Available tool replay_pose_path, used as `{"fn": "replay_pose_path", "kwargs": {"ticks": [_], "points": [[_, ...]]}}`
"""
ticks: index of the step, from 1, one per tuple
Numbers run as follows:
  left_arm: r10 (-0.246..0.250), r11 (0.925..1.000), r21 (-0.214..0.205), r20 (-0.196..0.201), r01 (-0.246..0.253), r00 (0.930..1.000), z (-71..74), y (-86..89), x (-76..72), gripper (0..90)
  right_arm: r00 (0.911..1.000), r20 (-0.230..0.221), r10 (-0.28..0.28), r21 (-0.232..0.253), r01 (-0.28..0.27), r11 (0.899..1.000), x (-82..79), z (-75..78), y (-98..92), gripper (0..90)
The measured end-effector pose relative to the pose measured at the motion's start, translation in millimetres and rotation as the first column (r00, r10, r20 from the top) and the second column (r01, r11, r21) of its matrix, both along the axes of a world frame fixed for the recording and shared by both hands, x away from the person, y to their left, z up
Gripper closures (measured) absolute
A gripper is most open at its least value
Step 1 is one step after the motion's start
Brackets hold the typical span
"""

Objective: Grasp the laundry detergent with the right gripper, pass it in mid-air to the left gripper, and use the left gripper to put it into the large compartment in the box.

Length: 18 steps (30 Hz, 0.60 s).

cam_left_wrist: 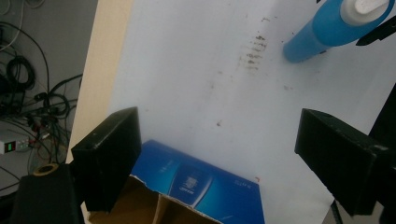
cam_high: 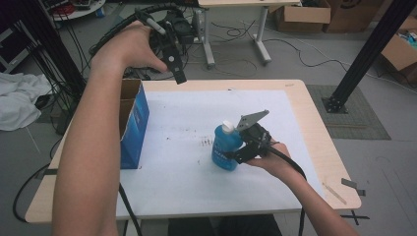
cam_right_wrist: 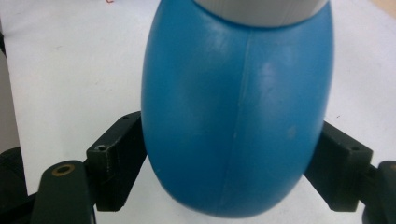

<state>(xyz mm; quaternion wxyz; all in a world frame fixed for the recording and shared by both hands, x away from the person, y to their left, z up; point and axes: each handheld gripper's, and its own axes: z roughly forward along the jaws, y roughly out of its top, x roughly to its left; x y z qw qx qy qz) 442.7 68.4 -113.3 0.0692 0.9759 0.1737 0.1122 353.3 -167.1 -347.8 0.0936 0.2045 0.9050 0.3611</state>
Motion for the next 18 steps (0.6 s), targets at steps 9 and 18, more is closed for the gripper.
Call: {"fn": "replay_pose_path", "kwargs": {"ticks": [9,18], "points": [[0.003,1.0000,-0.007,-0.003,-0.003,1.0000,-0.8,1.8,0.7,15.4,0.9999,0.002,-0.010,0.003,0.010,1.000,0.6,-5.2,4.1,24.5],[0.006,1.0000,-0.001,-0.011,-0.006,0.9999,-4.2,3.3,2.2,15.3,0.9997,0.023,-0.002,0.004,0.002,1.000,0.2,-9.7,5.1,40.8]]}}
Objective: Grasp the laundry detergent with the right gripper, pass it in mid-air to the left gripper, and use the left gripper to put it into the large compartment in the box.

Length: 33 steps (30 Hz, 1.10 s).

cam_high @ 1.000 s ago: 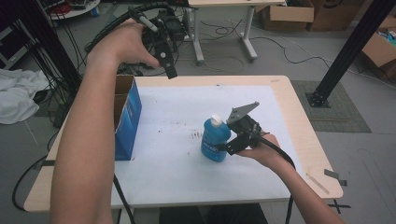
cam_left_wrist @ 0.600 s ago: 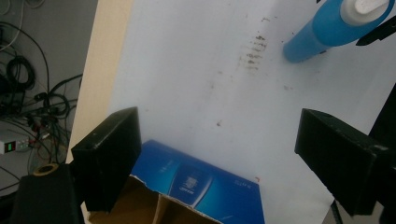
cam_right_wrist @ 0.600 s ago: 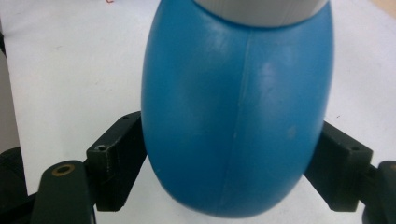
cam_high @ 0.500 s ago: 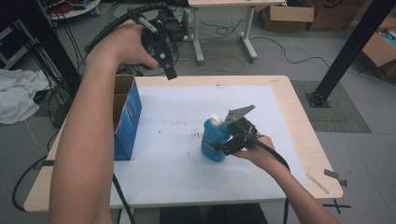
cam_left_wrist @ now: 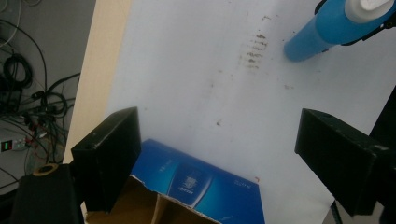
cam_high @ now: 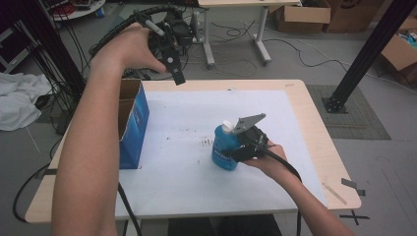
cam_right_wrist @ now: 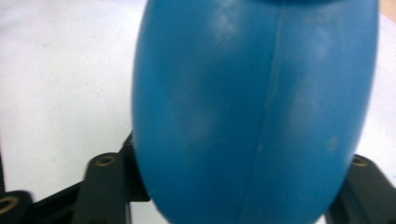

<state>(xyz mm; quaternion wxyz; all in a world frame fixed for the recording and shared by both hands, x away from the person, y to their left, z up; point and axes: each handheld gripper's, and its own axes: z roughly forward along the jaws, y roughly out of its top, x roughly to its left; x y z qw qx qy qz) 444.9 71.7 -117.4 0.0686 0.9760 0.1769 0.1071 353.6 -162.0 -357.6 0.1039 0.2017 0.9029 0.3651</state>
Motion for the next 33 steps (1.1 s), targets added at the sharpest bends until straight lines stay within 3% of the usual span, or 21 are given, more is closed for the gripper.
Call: {"fn": "replay_pose_path", "kwargs": {"ticks": [12,23,28,31,33], "points": [[0.001,1.0000,0.000,-0.004,-0.001,1.0000,-2.9,1.1,1.2,15.5,0.9998,-0.021,-0.002,0.047,0.003,0.999,0.5,-1.9,-3.1,44.2],[0.007,1.0000,0.003,-0.011,-0.007,0.9999,-2.9,3.1,0.8,15.7,0.9976,-0.025,0.064,0.057,-0.063,0.996,3.7,-1.8,-6.2,46.0],[-0.008,1.0000,-0.006,-0.014,0.008,0.9999,-2.2,2.0,-1.0,15.9,0.9905,-0.056,0.126,0.054,-0.123,0.991,6.7,0.2,-8.9,46.1],[-0.015,0.9998,-0.009,-0.015,0.015,0.9998,-1.9,1.1,-2.2,15.9,0.9890,-0.062,0.135,0.060,-0.131,0.990,7.6,1.8,-10.6,46.2],[-0.025,0.9996,-0.011,-0.013,0.025,0.9996,-1.5,0.0,-3.9,15.9,0.9848,-0.069,0.159,0.091,-0.153,0.984,9.8,6.2,-14.3,46.3]]}}
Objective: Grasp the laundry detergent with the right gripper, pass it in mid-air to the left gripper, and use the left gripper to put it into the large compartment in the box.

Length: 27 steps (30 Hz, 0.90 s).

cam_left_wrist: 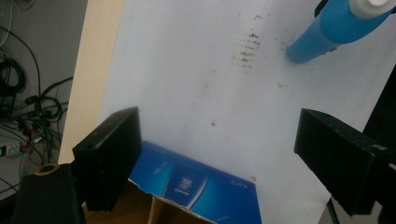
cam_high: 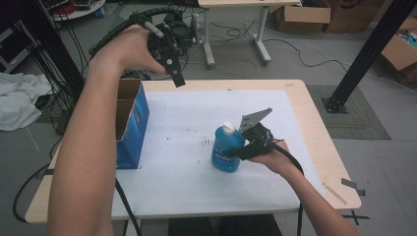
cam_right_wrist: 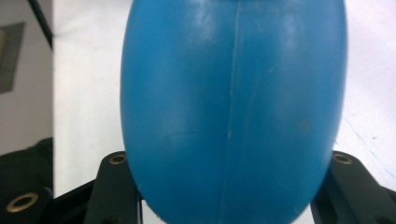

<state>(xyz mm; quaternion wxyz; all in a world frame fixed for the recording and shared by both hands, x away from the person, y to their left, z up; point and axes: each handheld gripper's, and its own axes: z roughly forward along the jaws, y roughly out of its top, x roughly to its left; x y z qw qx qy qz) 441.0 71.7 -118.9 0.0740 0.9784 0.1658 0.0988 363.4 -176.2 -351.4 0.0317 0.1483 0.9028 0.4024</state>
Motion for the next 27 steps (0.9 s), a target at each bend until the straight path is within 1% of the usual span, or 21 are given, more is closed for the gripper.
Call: {"fn": "replay_pose_path", "kwargs": {"ticks": [1,2,3,4,5,8,9,11,12,13,15,17,18,20,21,22,23,25,26,27], "points": [[-0.004,1.0000,0.000,0.002,0.004,1.0000,0.3,-0.5,-0.7,15.9,1.0000,0.000,0.000,0.000,0.000,1.000,0.0,0.0,0.0,46.3],[-0.006,1.0000,-0.002,0.000,0.006,1.0000,0.5,-1.1,-1.7,15.9,0.9999,-0.005,0.012,0.008,-0.012,1.000,0.8,2.0,-1.1,46.3],[-0.022,0.9997,-0.006,-0.004,0.022,0.9997,1.4,-2.5,-4.1,15.9,0.9990,-0.018,0.040,0.022,-0.039,0.999,2.8,6.8,-2.6,46.3],[-0.022,0.9997,-0.006,-0.004,0.022,0.9997,1.4,-2.5,-4.1,15.9,0.9990,-0.018,0.040,0.022,-0.039,0.999,2.8,6.8,-2.6,46.3],[-0.028,0.9995,-0.011,-0.003,0.028,0.9996,1.6,-3.1,-5.6,15.9,0.9984,-0.019,0.053,0.027,-0.052,0.998,3.4,9.5,-2.9,46.3],[-0.052,0.9984,-0.021,-0.009,0.052,0.9986,3.9,-4.4,-10.2,15.9,0.9961,-0.017,0.087,0.044,-0.086,0.995,5.2,19.4,-3.6,46.2],[-0.059,0.9979,-0.027,-0.011,0.059,0.9982,4.7,-4.6,-12.2,15.9,0.9948,-0.020,0.100,0.054,-0.099,0.994,7.2,25.9,-4.6,46.2],[-0.069,0.9972,-0.031,-0.014,0.068,0.9975,5.7,-4.8,-14.9,15.9,0.9936,-0.019,0.111,0.061,-0.110,0.992,8.9,31.5,-5.0,46.2],[-0.073,0.9968,-0.032,-0.014,0.073,0.9972,6.4,-5.1,-16.4,15.9,0.9936,-0.019,0.111,0.061,-0.110,0.992,8.9,31.5,-5.0,46.2],[-0.079,0.9962,-0.037,-0.012,0.078,0.9968,7.4,-5.6,-18.3,15.9,0.9926,-0.018,0.120,0.068,-0.118,0.991,10.5,38.7,-4.9,46.2],[-0.091,0.9948,-0.048,-0.017,0.090,0.9957,8.9,-6.9,-21.4,15.9,0.9922,-0.017,0.124,0.069,-0.122,0.990,11.1,41.0,-4.6,46.2],[-0.101,0.9938,-0.049,-0.020,0.100,0.9947,10.0,-8.8,-24.1,15.9,0.9902,-0.012,0.139,0.070,-0.138,0.988,12.2,50.2,-3.2,46.1],[-0.105,0.9933,-0.052,-0.026,0.103,0.9942,10.2,-10.0,-25.8,15.9,0.9902,-0.012,0.139,0.070,-0.138,0.988,12.2,50.2,-3.2,46.1],[-0.119,0.9913,-0.061,-0.036,0.117,0.9922,10.7,-12.7,-28.8,16.1,0.9887,-0.011,0.150,0.067,-0.149,0.987,13.0,56.6,-1.4,46.1],[-0.130,0.9898,-0.066,-0.045,0.127,0.9905,11.0,-14.5,-30.7,16.5,0.9872,-0.013,0.159,0.059,-0.158,0.986,13.6,61.4,0.6,46.2],[-0.144,0.9874,-0.075,-0.053,0.139,0.9882,11.6,-17.4,-33.7,16.5,0.9865,-0.010,0.164,0.060,-0.163,0.985,13.7,62.8,1.6,46.1],[-0.144,0.9874,-0.075,-0.053,0.139,0.9882,11.6,-17.4,-33.7,16.5,0.9854,-0.008,0.170,0.054,-0.170,0.984,13.8,65.0,2.8,46.1],[-0.161,0.9846,-0.079,-0.061,0.156,0.9850,12.3,-21.4,-37.1,17.0,0.9839,-0.002,0.179,0.046,-0.179,0.983,13.9,68.9,5.1,46.1],[-0.183,0.9812,-0.073,-0.063,0.179,0.9810,12.5,-25.9,-40.1,17.0,0.9830,-0.003,0.183,0.046,-0.183,0.982,14.0,70.7,6.4,46.1],[-0.183,0.9812,-0.073,-0.063,0.179,0.9810,12.5,-25.9,-40.1,16.9,0.9825,-0.001,0.186,0.046,-0.186,0.981,13.7,72.4,7.5,46.1]]}}
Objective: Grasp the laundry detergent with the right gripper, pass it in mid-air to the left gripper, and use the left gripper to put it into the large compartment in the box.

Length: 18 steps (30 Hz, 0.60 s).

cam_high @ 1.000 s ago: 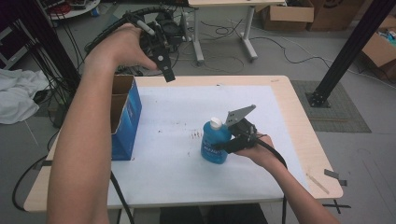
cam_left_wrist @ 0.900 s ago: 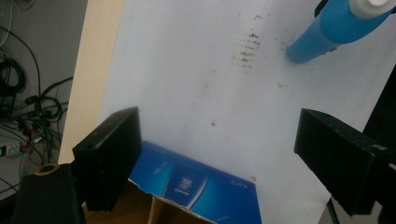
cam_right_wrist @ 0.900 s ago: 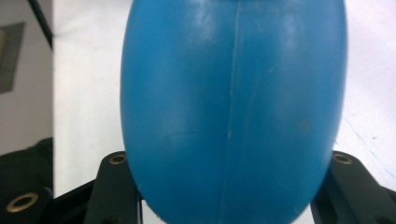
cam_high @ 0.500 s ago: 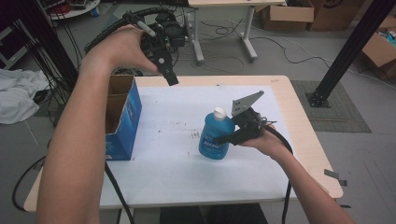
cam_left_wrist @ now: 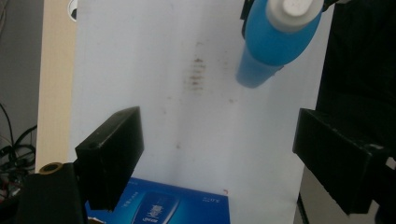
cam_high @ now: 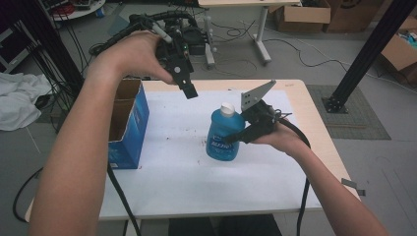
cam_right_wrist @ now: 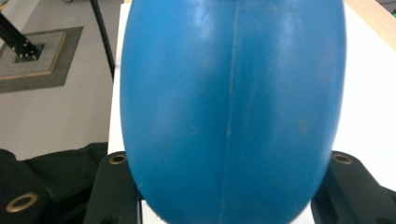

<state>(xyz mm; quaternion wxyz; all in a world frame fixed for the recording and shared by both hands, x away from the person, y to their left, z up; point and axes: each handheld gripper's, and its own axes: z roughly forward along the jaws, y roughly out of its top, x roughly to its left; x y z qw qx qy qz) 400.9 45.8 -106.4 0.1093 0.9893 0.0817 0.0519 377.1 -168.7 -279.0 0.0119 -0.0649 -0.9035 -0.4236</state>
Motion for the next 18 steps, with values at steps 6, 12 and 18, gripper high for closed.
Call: {"fn": "replay_pose_path", "kwargs": {"ticks": [6,12,18], "points": [[-0.064,0.9975,0.029,-0.009,0.064,0.9979,-4.0,-18.4,-11.5,16.6,0.9997,0.001,0.026,-0.010,-0.026,1.000,-0.2,8.8,7.6,46.0],[-0.093,0.9942,0.053,-0.011,0.094,0.9956,-8.6,-29.3,-18.1,16.0,0.9993,0.014,0.034,-0.033,-0.034,0.999,-0.2,14.8,14.5,46.0],[-0.131,0.9880,0.081,-0.014,0.131,0.9913,-17.0,-40.2,-24.0,16.0,0.9987,0.018,0.046,-0.050,-0.045,0.998,-0.2,22.8,21.9,46.0]]}}
